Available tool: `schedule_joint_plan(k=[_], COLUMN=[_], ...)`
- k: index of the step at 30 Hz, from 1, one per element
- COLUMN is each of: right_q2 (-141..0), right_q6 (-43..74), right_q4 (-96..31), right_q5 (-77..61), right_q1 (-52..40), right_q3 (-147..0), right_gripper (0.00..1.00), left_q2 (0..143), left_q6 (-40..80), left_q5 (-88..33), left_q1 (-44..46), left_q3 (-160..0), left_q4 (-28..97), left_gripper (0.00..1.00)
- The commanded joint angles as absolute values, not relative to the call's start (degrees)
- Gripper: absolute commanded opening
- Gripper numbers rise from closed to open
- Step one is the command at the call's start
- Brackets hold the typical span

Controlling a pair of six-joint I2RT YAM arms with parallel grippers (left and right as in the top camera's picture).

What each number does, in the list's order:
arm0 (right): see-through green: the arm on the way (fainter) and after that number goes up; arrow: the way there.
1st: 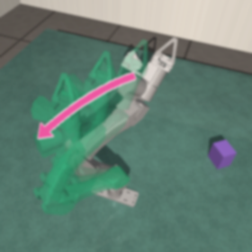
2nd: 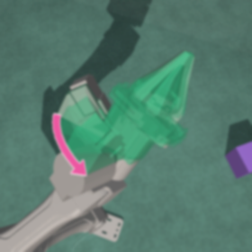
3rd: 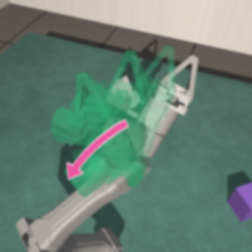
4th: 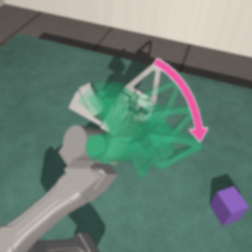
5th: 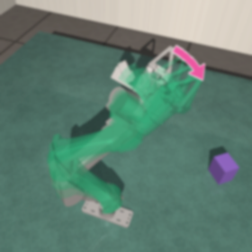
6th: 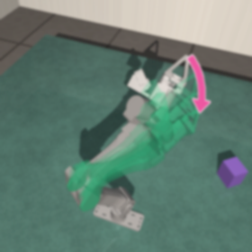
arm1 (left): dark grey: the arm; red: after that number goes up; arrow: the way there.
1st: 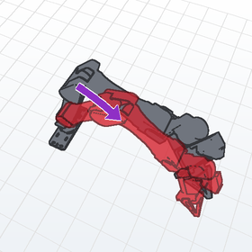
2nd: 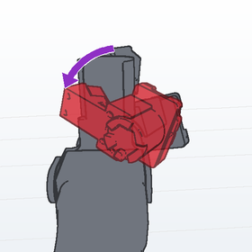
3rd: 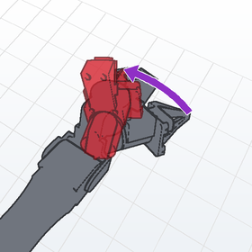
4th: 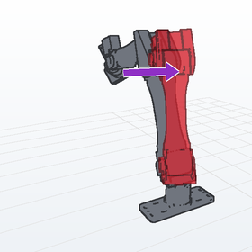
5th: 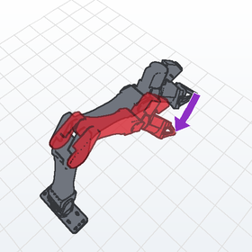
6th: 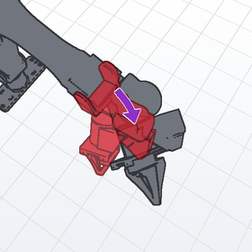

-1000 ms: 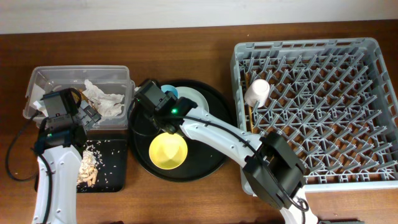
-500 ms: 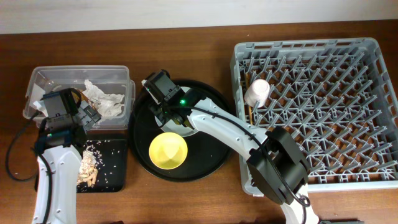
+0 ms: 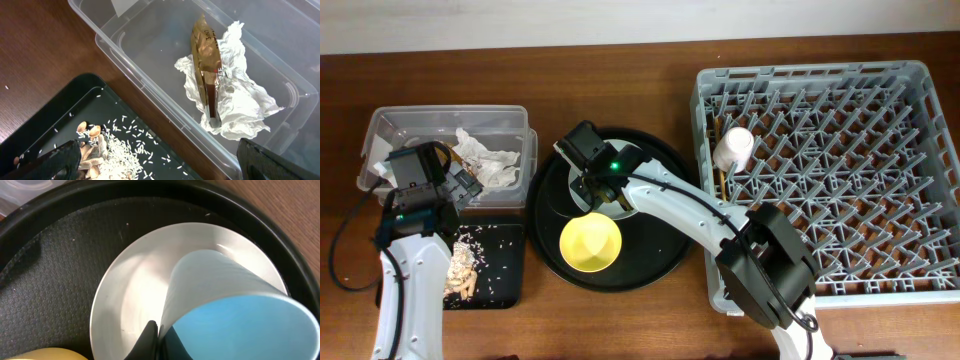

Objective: Sort waste into correct bins and load items into the dishwasher rack
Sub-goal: 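Lift the blue cup with the right gripper and carry it over the rack, then lower the blue cup into the rack beside the pink cup and release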

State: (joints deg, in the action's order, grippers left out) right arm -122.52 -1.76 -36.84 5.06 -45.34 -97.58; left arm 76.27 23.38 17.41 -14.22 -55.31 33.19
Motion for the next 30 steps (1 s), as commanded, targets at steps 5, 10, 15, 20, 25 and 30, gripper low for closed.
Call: schedule_joint_plan(k=[5, 10, 15, 20, 25, 30], right_q2=[-104.2, -86.3, -83.8, -83.8, -84.0, -91.7], right_q6=[-0.4, -7.9, -26.2, -37.2, -49.7, -45.6], right_q4=[-46.9, -71.7, -88.0, -88.1, -80.8, -61.5], right_q5=[-11.0, -31.4, -47.7, -61.6, -74.6, -79.2], right_q1=[-41.1, -22.8, -3.9, 7.3, 7.9, 7.9], right_q3=[-99.7, -99.7, -98.2, -88.0, -70.6, -63.8], right_gripper=[0.04, 0.04, 0.04, 0.04, 0.04, 0.04], left_q2=[75.8, 75.8, 75.8, 75.8, 75.8, 75.8], left_q6=[22.9, 22.9, 22.9, 22.9, 22.9, 22.9], left_q5=[17.8, 17.8, 17.8, 17.8, 17.8, 17.8], left_q1=[-14.4, -14.4, -14.4, -14.4, -14.4, -14.4], left_q3=[-56.0, -56.0, -56.0, -56.0, -56.0, -56.0], left_q4=[33.1, 33.1, 33.1, 33.1, 33.1, 33.1], left_gripper=[0.99, 0.99, 0.99, 0.99, 0.99, 0.99])
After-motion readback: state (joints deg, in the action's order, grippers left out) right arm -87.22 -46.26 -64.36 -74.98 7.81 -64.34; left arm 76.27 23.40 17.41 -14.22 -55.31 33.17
